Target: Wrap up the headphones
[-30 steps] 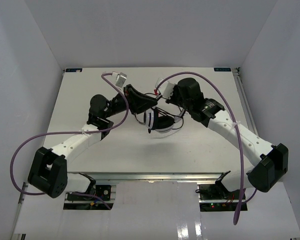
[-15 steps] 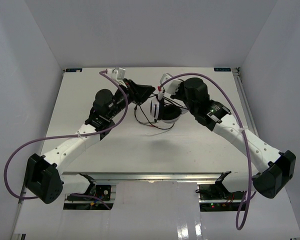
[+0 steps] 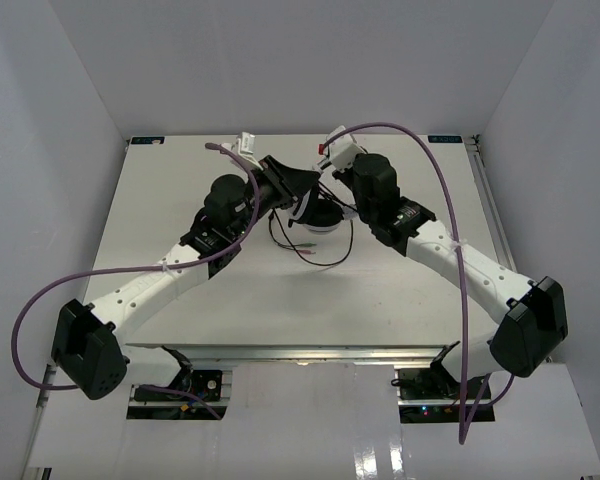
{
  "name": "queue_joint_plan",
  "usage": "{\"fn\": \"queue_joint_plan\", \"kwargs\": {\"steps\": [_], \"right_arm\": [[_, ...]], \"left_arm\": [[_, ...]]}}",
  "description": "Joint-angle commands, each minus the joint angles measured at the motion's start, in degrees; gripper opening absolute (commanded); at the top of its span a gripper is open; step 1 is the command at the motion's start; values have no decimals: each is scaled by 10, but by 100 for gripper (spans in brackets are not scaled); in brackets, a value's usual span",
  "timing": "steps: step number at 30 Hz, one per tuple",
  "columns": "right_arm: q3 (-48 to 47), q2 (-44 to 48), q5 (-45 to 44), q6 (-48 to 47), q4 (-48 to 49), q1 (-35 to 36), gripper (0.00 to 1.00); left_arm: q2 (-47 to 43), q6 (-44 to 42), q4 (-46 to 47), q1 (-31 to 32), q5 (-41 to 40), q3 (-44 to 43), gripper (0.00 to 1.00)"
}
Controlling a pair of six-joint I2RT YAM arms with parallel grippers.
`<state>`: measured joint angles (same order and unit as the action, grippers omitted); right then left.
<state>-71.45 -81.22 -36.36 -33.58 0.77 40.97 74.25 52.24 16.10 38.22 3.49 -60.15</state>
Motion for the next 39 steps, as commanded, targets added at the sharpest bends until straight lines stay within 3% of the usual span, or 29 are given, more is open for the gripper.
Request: {"fn": "queue_joint_plan", "kwargs": {"steps": [1, 9, 14, 18, 27, 34, 39], "right_arm": [[-73, -11, -51, 244, -17, -30, 8], [-110, -12, 9, 409, -84, -61, 8], [-94, -1, 70, 468, -90, -88, 8], [-101, -6, 84, 487, -89, -98, 8], [-80, 9, 69, 437, -15, -114, 8], [-87, 15, 222, 561, -37, -143, 8], [-129, 6, 280, 598, -60, -188, 8]], "left_arm": [[0, 64, 47, 57, -102, 3, 17], [44, 47, 58, 107, -206, -26, 25], [60, 53, 56, 124, -239, -38, 45], [85, 56, 54, 137, -236, -55, 55], [69, -14, -44, 146, -232, -99, 60], [114, 30, -18, 155, -177, -94, 70], [129, 17, -16, 185, -146, -82, 77]]}}
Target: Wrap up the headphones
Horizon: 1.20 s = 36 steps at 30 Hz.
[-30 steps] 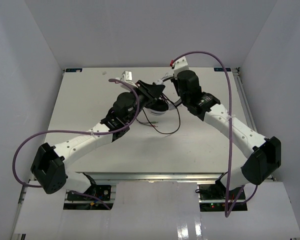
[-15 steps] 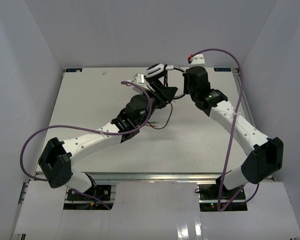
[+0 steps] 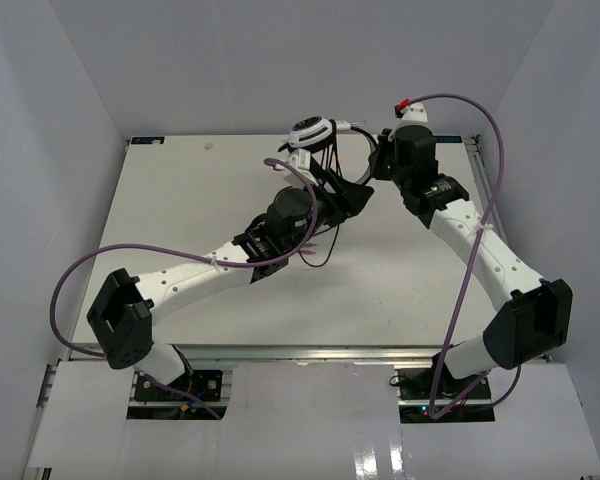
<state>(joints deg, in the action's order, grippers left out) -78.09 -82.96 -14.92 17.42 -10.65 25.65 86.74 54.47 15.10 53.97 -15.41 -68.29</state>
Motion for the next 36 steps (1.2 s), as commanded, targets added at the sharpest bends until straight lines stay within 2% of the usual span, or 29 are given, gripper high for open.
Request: {"fn": "queue_joint_plan", "kwargs": {"steps": [1, 5, 12, 17, 21, 23, 25, 27, 30, 32, 34, 36], "right_arm": [[-67, 23, 73, 89, 54, -41, 8], [-73, 28, 87, 70, 54, -52, 8], [-72, 33, 131, 10, 59, -57, 8], [-76, 40, 254, -28, 66, -78, 8], [-88, 38, 324, -19, 64, -100, 8], [-97, 39, 334, -16, 60, -109, 8], [-105, 41, 354, -4, 59, -119, 8], [-114, 42, 368, 4, 52, -125, 8], [-130, 46, 383, 9, 41, -129, 8], [-136, 49, 393, 10, 33, -133, 8], [-141, 51, 402, 7, 28, -136, 8], [-143, 53, 409, 5, 25, -141, 8]], "left_arm": [[0, -16, -6, 36, 47, 15, 80], [-27, -69, -9, 54, 49, 67, 98], [-54, -217, -35, 84, 9, 90, 98], [-58, -306, -28, 89, 38, 123, 98], [-89, -339, 44, 90, 34, 209, 98], [-120, -382, 126, 90, 23, 290, 98], [-135, -408, 184, 89, 10, 324, 94], [-130, -430, 202, 81, 11, 341, 84], [-109, -441, 216, 74, 15, 342, 51], [-101, -450, 235, 70, 13, 348, 40], [-95, -459, 260, 61, 21, 357, 38], [-92, -464, 276, 57, 30, 364, 46]]}}
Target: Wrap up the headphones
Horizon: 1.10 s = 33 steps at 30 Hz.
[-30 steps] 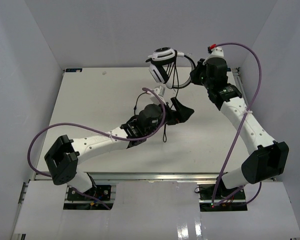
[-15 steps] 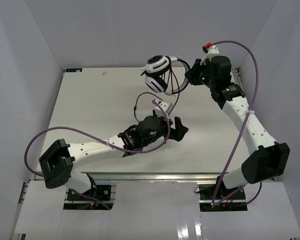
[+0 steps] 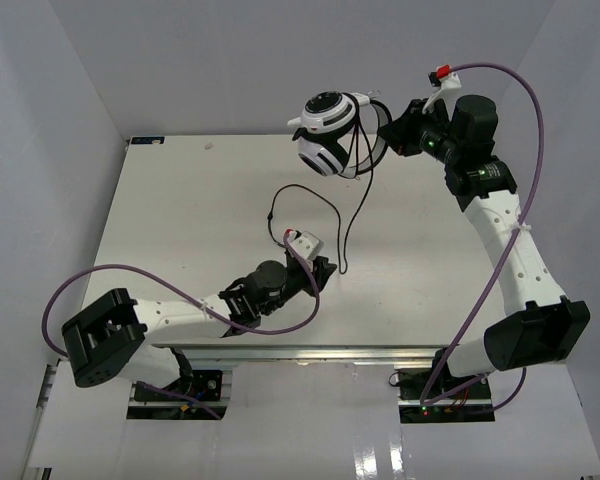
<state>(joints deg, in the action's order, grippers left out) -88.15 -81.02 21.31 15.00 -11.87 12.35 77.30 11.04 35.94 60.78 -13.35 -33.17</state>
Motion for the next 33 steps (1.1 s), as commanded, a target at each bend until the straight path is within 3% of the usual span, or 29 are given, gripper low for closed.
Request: {"fn": "queue_joint_plan", "kwargs": {"steps": [1, 2, 4, 9, 12, 17, 23, 26, 28, 33], "right_arm": [[-42, 34, 54, 27, 35, -11, 8], [-42, 35, 60, 23, 34, -14, 8], [-43, 36, 68, 19, 33, -16, 8], [-49, 32, 74, 10, 20, -18, 8], [-50, 30, 80, 19, 17, -18, 8], [-45, 34, 83, 36, 14, -17, 8], [-34, 49, 100, 48, 4, -17, 8], [-36, 53, 104, 48, 0, -18, 8], [-40, 53, 111, 55, 0, -17, 8], [-40, 62, 128, 68, 4, -17, 8]], "left_arm": [[5, -32, 80, -14, 19, 17, 58], [7, -35, 93, -16, 36, 25, 76], [12, -35, 107, -19, 61, 31, 86], [35, -64, 184, -19, 223, 55, 89], [74, -77, 217, -19, 231, 41, 98], [191, -100, 261, -19, 214, -54, 98], [304, -103, 326, -17, 114, -141, 98], [339, -95, 334, -17, 123, -174, 97], [366, -88, 326, -17, 116, -194, 94], [410, -65, 322, -24, 96, -254, 69]]}}
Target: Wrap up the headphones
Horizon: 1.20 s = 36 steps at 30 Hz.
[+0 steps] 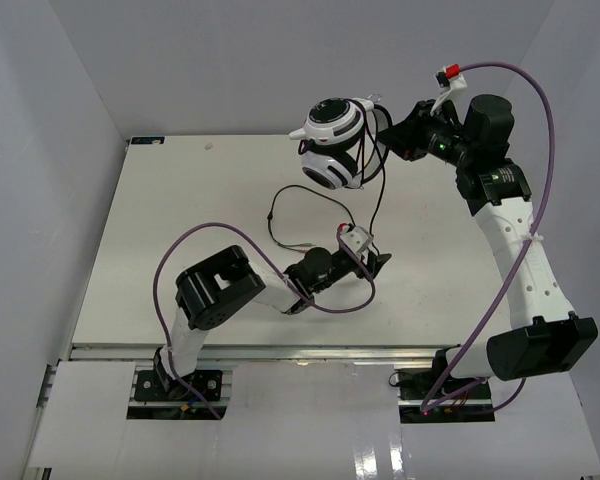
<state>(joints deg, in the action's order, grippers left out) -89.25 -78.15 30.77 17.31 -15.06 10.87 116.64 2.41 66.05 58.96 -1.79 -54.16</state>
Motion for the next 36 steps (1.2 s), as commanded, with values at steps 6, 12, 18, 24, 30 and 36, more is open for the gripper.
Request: {"fn": "queue_joint_plan", "kwargs": {"steps": [6, 12, 18, 24, 30, 36], "right_arm": [[-17, 43, 54, 49, 34, -7, 8], [-32, 41, 147, -9, 20, -65, 8], [-35, 48, 60, -168, -56, -82, 8], [-30, 66, 40, -233, -68, -83, 8], [-55, 89, 125, -436, -166, -83, 8], [-87, 83, 216, -532, -278, -83, 8]], "left_arm": [[43, 43, 23, -7, -21, -84, 29], [-25, 94, 130, -40, 11, 65, 0], [-162, 107, 126, -88, 153, 219, 0], [-234, 100, 31, -152, 265, 250, 0], [-263, 138, -50, -248, 382, 224, 0], [-236, 123, -191, -297, 526, 139, 0]]}}
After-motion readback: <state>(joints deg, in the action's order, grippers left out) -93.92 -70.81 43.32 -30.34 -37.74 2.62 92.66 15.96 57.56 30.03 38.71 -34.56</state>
